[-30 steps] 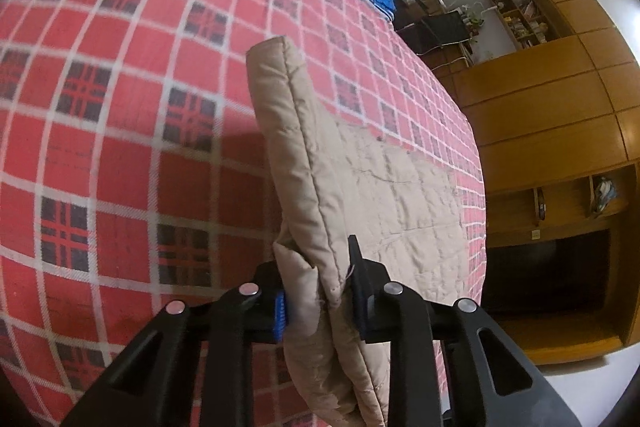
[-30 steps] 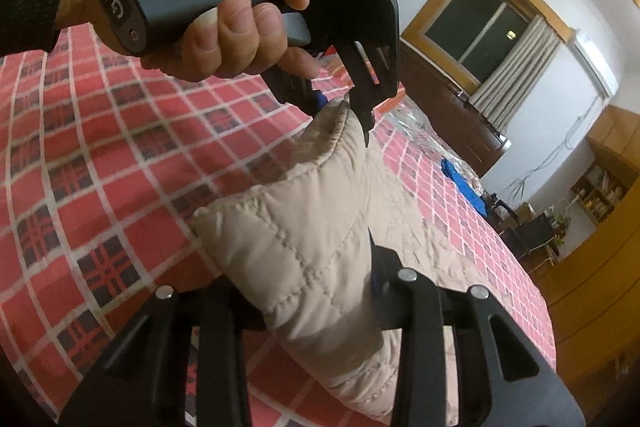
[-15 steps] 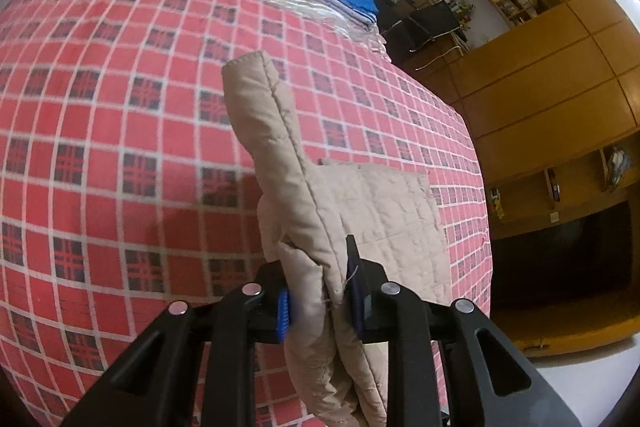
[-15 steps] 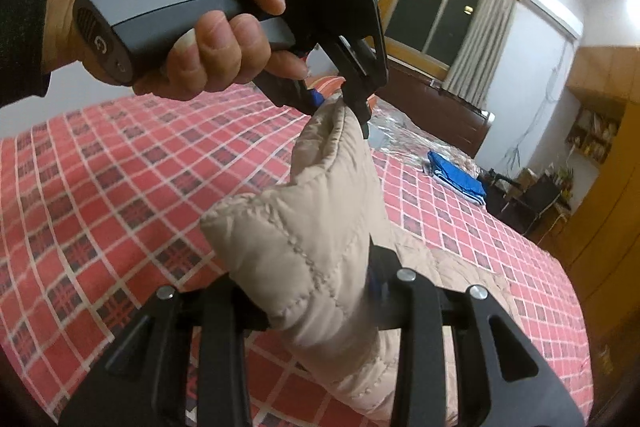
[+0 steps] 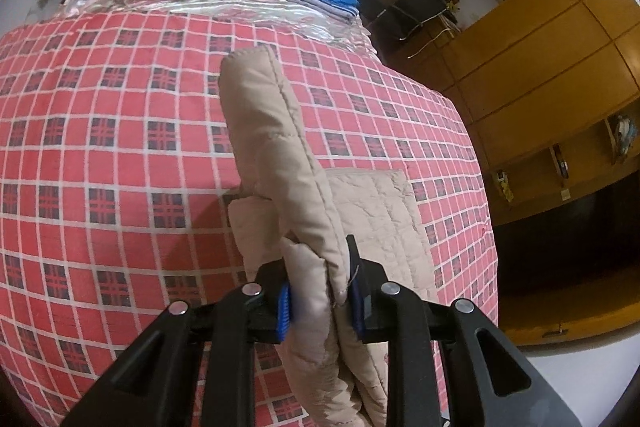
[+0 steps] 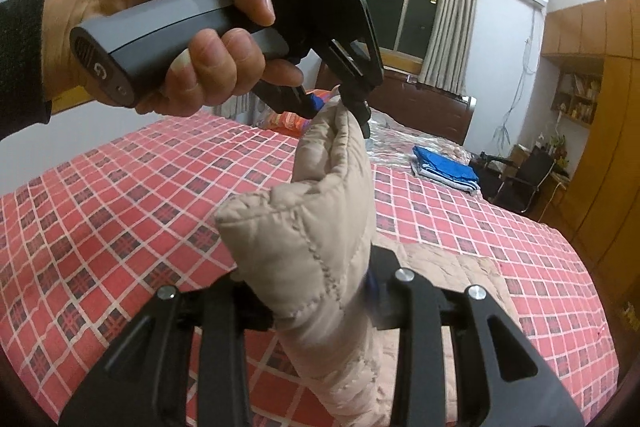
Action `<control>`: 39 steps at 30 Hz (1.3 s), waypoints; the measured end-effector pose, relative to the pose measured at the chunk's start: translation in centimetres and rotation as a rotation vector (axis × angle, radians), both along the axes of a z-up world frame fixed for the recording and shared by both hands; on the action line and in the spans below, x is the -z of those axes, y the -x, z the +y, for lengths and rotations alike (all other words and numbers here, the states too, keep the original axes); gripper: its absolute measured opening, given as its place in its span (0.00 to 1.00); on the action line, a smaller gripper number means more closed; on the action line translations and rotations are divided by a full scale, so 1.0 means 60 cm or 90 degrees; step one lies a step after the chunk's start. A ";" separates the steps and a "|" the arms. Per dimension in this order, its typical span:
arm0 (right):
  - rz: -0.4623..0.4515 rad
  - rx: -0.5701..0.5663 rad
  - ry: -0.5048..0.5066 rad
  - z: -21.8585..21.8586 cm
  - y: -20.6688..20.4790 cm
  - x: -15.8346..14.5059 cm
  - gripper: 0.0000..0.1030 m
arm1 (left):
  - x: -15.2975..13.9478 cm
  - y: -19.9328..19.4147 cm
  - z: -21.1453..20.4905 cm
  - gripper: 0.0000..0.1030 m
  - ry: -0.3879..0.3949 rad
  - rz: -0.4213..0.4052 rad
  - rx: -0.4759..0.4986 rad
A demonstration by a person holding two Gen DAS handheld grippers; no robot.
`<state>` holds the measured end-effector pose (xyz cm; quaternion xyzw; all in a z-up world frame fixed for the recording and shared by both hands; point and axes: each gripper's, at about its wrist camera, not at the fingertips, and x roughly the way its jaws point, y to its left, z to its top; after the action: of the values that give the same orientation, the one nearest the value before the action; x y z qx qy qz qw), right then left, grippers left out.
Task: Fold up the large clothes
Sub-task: 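Lift the jacket bundle with both tools and carry it across the bed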
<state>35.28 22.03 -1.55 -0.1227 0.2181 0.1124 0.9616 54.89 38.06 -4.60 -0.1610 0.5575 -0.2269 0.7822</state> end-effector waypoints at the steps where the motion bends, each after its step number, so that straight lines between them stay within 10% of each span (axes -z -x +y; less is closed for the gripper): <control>1: -0.001 0.002 -0.003 -0.003 0.000 0.000 0.31 | -0.004 0.001 -0.008 0.22 -0.002 -0.001 0.002; 21: -0.026 0.062 -0.072 -0.150 0.019 -0.012 0.30 | -0.044 0.000 -0.211 0.22 -0.052 -0.022 0.069; 39: -0.002 0.118 -0.142 -0.299 0.026 0.031 0.30 | 0.013 -0.009 -0.406 0.22 -0.099 -0.005 0.131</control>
<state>33.75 4.11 -3.42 0.0055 0.2132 0.0468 0.9759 55.41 13.73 -5.38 -0.0412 0.5840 -0.2624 0.7671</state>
